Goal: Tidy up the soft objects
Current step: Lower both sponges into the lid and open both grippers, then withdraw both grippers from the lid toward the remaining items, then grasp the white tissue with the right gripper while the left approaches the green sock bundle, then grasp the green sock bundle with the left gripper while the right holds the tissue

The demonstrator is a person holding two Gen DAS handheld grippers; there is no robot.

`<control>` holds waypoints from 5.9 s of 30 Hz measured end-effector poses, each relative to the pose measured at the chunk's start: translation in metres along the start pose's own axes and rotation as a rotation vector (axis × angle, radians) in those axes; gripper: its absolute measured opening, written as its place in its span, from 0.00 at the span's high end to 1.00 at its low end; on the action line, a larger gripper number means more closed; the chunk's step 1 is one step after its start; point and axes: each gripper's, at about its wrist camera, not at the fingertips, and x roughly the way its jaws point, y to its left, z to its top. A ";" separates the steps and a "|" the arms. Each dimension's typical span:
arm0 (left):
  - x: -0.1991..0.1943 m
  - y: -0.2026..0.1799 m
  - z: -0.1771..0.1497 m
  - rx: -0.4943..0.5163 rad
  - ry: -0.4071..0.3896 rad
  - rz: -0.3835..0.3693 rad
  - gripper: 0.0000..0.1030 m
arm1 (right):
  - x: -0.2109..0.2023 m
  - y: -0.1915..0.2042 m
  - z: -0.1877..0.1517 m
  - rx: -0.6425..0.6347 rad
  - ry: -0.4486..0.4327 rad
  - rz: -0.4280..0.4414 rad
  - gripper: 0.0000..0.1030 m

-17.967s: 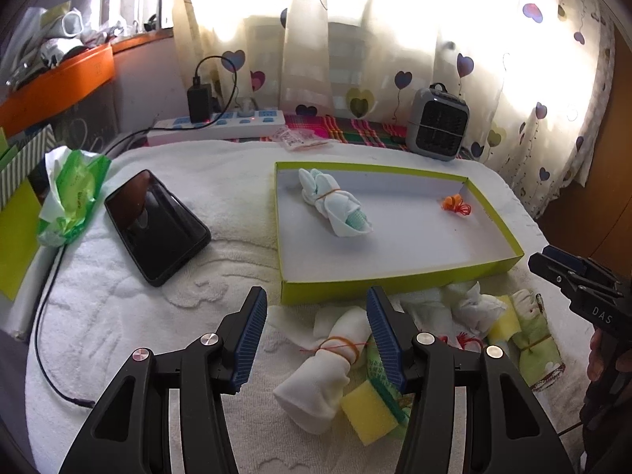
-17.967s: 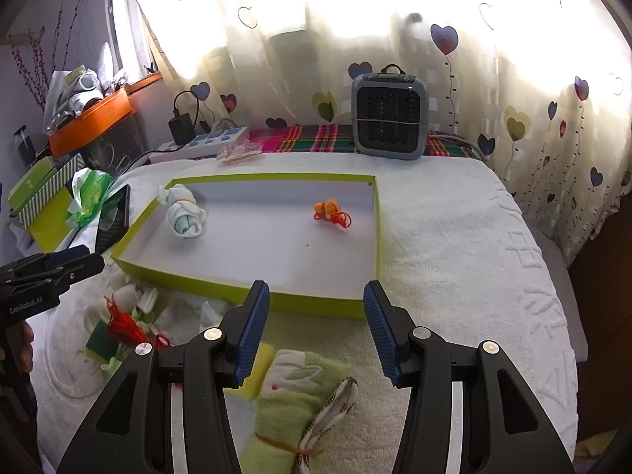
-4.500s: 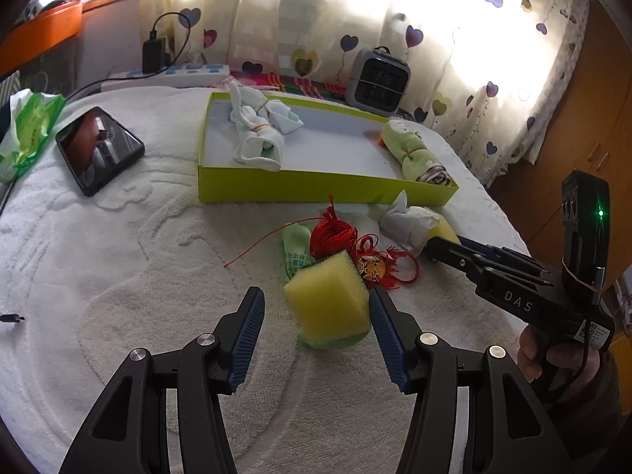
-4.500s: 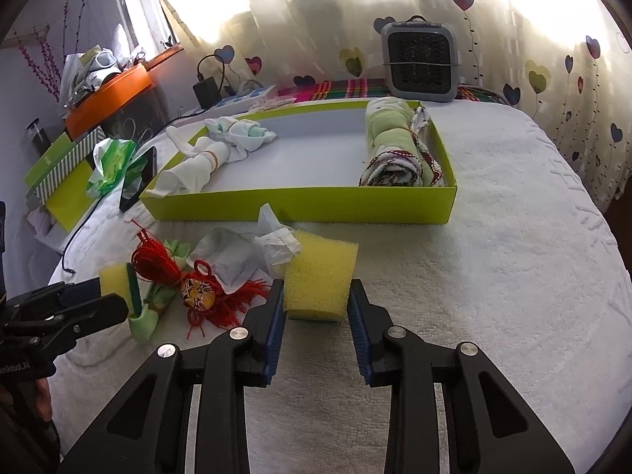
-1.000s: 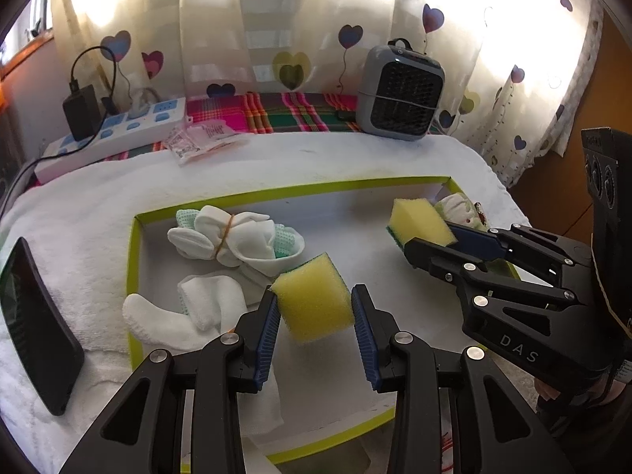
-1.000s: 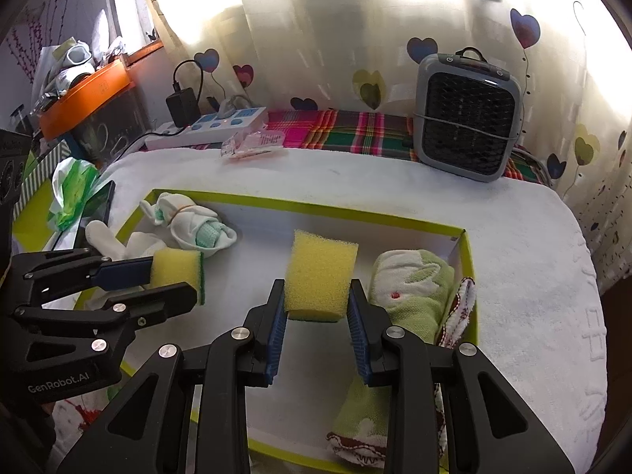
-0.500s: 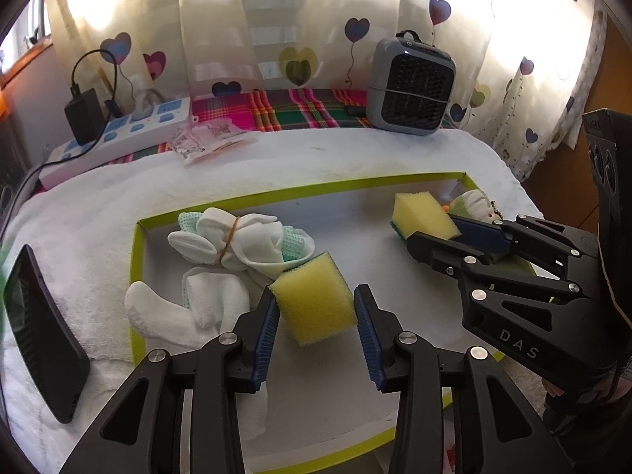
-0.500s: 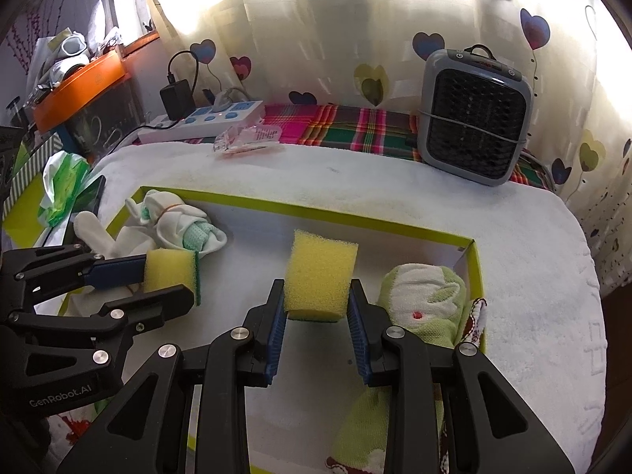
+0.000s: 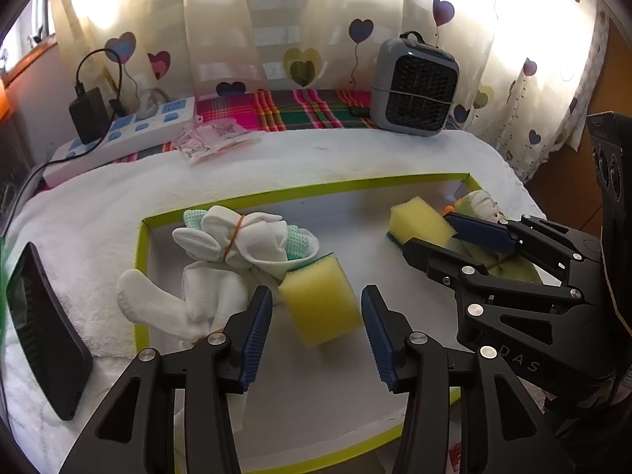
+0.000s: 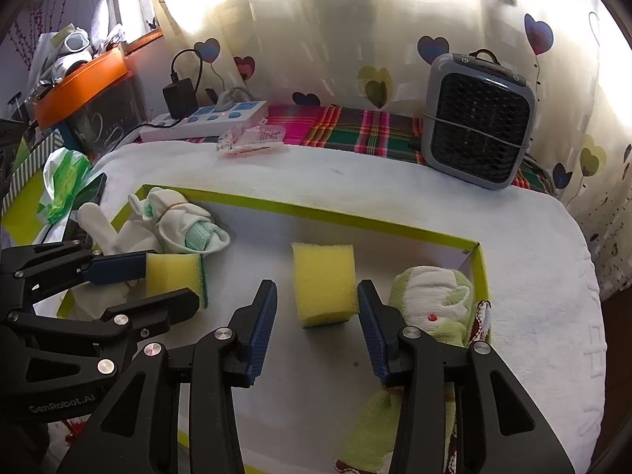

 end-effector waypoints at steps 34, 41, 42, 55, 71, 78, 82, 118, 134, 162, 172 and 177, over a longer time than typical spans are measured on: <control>-0.063 -0.003 -0.038 -0.051 -0.105 0.020 0.52 | -0.061 0.010 -0.027 0.068 -0.108 0.033 0.53; -0.075 -0.002 -0.053 -0.061 -0.120 0.032 0.52 | -0.073 0.016 -0.043 0.071 -0.122 0.033 0.53; -0.077 -0.002 -0.056 -0.063 -0.124 0.035 0.52 | -0.074 0.017 -0.046 0.069 -0.124 0.030 0.53; -0.101 0.008 -0.087 -0.119 -0.151 0.036 0.52 | -0.091 0.009 -0.074 0.121 -0.132 0.032 0.53; -0.109 0.043 -0.129 -0.251 -0.141 -0.020 0.52 | -0.083 0.012 -0.099 0.149 -0.063 0.079 0.53; -0.103 0.047 -0.136 -0.261 -0.122 -0.077 0.52 | -0.068 0.018 -0.099 0.154 -0.016 0.094 0.53; -0.100 0.050 -0.137 -0.275 -0.110 -0.114 0.52 | -0.062 0.019 -0.098 0.155 -0.002 0.092 0.53; -0.090 0.007 -0.147 -0.171 0.002 -0.105 0.52 | -0.089 -0.005 -0.111 0.239 -0.105 0.107 0.81; -0.073 -0.014 -0.146 -0.094 0.026 0.008 0.52 | -0.091 -0.012 -0.115 0.264 -0.116 0.149 0.81; -0.085 0.002 -0.145 -0.086 -0.013 0.004 0.78 | -0.089 -0.013 -0.117 0.277 -0.110 0.159 0.81; -0.098 0.020 -0.150 -0.125 -0.043 0.013 0.84 | -0.090 -0.012 -0.117 0.274 -0.111 0.152 0.81; -0.107 0.032 -0.150 -0.142 -0.061 0.027 0.84 | -0.093 -0.011 -0.117 0.269 -0.117 0.145 0.81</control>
